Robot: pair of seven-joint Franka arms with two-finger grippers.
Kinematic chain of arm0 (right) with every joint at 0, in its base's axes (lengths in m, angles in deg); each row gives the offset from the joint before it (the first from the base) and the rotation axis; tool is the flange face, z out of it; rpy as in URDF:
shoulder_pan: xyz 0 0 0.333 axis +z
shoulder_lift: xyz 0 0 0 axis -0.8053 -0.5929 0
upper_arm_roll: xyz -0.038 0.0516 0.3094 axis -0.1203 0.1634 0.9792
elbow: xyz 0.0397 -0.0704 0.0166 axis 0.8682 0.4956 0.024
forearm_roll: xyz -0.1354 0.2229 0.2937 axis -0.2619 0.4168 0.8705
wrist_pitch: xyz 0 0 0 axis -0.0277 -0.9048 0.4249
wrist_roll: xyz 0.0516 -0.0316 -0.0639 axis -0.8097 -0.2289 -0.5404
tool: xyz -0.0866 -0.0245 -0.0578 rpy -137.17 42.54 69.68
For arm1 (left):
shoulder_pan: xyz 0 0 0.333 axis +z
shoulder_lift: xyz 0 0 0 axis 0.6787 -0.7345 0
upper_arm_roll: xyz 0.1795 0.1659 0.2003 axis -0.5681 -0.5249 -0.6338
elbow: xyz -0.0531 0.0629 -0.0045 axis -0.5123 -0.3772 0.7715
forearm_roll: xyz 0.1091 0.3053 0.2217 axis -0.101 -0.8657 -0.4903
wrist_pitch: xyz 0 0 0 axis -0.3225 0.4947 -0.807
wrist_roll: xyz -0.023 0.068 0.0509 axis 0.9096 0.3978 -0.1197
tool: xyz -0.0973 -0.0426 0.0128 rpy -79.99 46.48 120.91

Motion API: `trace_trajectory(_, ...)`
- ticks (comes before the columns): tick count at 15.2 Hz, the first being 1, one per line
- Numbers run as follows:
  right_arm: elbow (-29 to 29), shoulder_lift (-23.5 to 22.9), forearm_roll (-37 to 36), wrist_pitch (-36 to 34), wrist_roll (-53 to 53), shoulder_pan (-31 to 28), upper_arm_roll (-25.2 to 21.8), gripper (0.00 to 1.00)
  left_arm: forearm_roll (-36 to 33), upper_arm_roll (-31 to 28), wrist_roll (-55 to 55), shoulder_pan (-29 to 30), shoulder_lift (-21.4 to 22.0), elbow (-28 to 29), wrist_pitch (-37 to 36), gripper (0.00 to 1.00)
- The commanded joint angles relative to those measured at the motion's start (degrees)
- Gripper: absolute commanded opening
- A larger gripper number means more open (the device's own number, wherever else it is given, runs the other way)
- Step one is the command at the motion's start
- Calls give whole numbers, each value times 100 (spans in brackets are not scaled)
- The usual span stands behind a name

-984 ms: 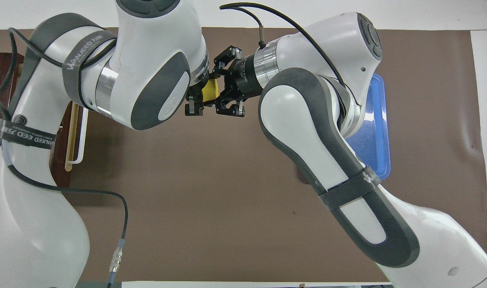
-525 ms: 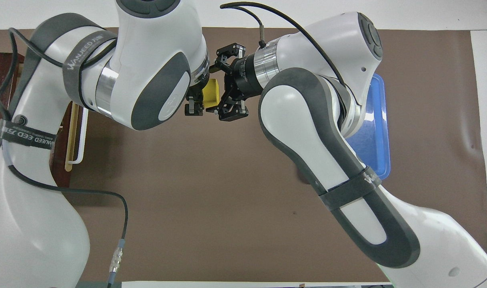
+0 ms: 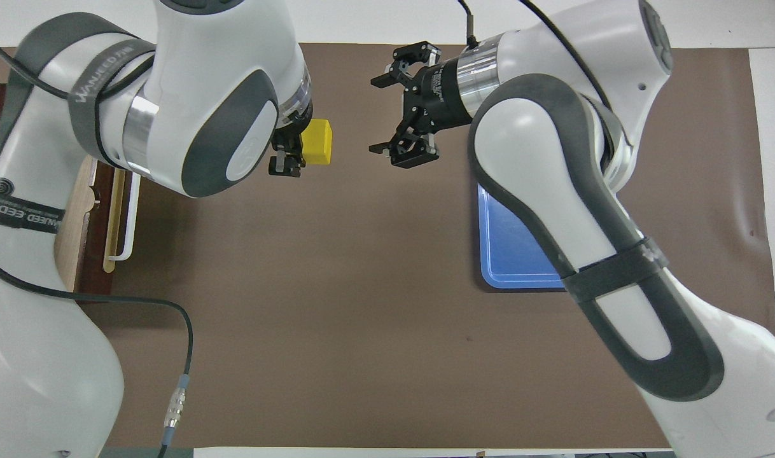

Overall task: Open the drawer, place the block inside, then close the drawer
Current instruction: 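Carry the block with the left gripper while the right gripper withdraws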

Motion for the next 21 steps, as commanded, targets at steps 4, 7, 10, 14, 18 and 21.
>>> trace_trajectory(4, 52, 99, -792, -524, -751, -873, 40, 100, -110, 15, -1174, 1092, 291, 409, 3, 0)
trace_trajectory(7, 43, 126, -2003, -1121, -1873, -1163, 48, 100, -128, 15, -1763, 1629, 380, 604, 20, 0)
trace_trajectory(10, 52, 389, -3049, -1858, -3785, -1409, 48, 100, -128, 6, -2265, 2068, 397, 604, 11, 0)
trace_trajectory(14, 52, 863, -3877, -2598, -6749, -1893, 40, 100, -206, -11, -2775, 2430, 397, 612, 11, 0)
trace_trajectory(18, 61, 1355, -4361, -2862, -9176, -2253, 40, 100, -224, -11, -3407, 2772, 695, 1086, 230, 0)
trace_trajectory(21, 52, 1716, -4608, -3099, -10172, -2298, 40, 100, -224, -11, -3794, 2992, 1046, 1743, 625, 0)
